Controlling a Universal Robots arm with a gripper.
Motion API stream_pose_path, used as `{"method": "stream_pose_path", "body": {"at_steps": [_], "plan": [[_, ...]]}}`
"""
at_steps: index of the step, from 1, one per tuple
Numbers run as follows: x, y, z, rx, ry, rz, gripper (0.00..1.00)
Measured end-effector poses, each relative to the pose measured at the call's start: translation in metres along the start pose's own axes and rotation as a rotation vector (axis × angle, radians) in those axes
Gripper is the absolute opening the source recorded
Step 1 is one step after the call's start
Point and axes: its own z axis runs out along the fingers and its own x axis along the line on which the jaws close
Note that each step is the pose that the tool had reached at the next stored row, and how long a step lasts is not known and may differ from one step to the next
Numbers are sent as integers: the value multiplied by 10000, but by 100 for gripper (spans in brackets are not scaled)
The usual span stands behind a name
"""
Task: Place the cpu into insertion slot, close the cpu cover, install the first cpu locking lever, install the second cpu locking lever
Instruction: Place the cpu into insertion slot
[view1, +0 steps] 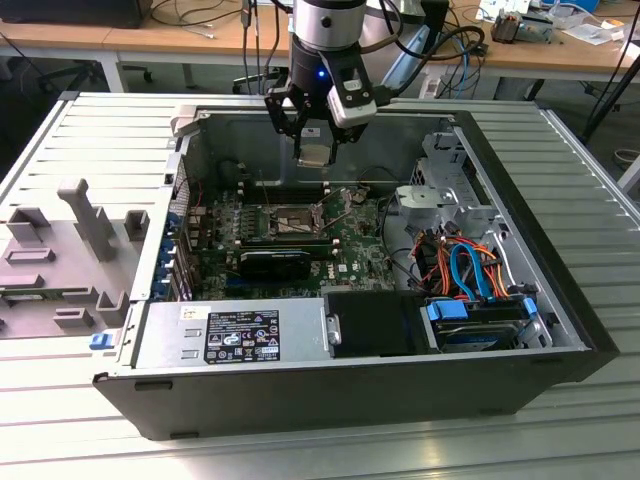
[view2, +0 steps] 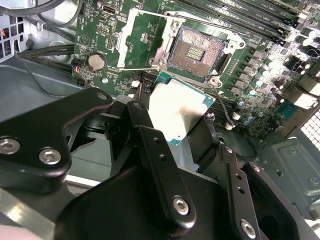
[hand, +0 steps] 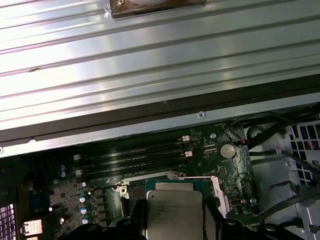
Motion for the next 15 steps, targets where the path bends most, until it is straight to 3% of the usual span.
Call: {"method": "stream_pose_path", "body": {"at_steps": [5,11,12,15], "plan": [[0,0,0,-3,-10,110,55],[0,0,0,3,-64,690,55],[1,0,0,47,-82,776,55],[0,0,0,306,-150,904,55]]}}
